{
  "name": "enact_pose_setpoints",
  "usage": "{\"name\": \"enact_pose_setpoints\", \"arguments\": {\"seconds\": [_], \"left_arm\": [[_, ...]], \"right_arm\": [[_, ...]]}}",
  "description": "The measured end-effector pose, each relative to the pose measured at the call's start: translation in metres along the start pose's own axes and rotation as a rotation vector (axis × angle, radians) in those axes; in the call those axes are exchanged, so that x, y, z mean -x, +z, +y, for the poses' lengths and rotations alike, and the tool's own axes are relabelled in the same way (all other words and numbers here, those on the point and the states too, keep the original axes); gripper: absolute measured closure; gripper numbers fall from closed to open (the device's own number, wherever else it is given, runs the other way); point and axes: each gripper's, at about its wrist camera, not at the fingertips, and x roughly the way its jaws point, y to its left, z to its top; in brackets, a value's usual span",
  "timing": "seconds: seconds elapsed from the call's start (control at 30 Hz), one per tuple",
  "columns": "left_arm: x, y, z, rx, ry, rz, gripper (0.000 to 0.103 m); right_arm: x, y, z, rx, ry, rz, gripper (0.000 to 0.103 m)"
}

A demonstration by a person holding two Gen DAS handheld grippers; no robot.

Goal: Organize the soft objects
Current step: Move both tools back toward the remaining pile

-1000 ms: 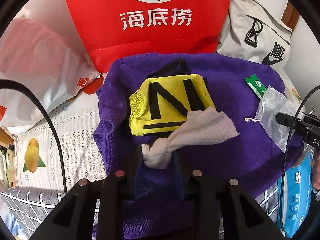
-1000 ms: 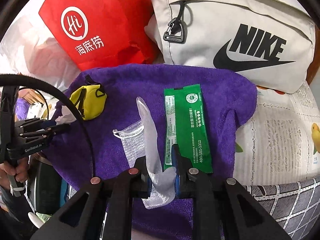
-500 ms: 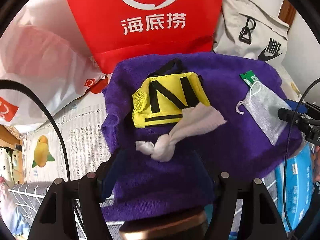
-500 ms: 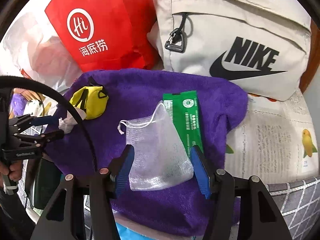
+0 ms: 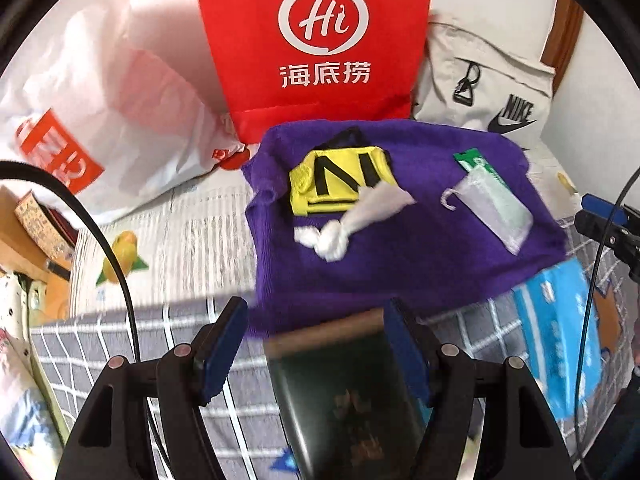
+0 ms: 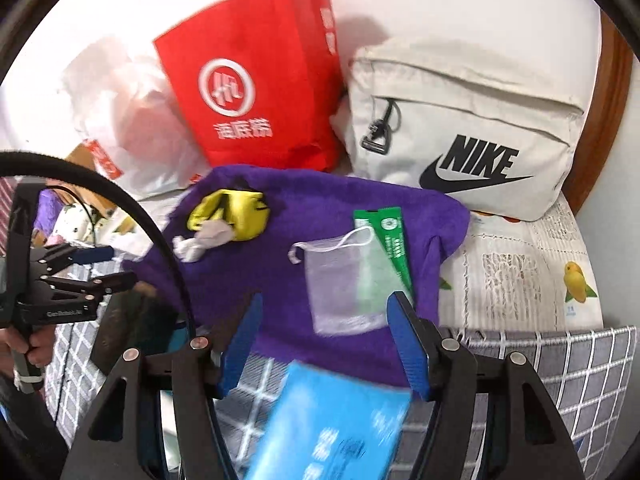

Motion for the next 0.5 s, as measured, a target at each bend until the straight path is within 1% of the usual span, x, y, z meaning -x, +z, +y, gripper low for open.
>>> {"name": "enact_pose_setpoints", "arguments": {"seconds": [0.1, 0.2, 0.37, 0.5], "left_arm": [[0.01, -0.015, -0.005, 0.003, -0.03, -0.01, 0.034], [0.022, -0.032, -0.011, -0.002, -0.044, -0.022, 0.034], [0.041, -0.061, -0.017, 0.0, -0.069, -0.039, 0.034], [0.049, -0.084, -0.021, 0.011, -0.072, -0.037, 0.034]], "right_arm": [[0.016, -0.014, 0.011, 0.001, 0.016, -0.012, 0.039], [0.03, -0.029, 0.021, 0.003, 0.011, -0.02, 0.039], [0.051, -0.056, 0.033, -0.014, 0.028, -0.025, 0.039], [0.064, -0.076, 0.046, -0.003, 0.036, -0.03, 0.039]]}}
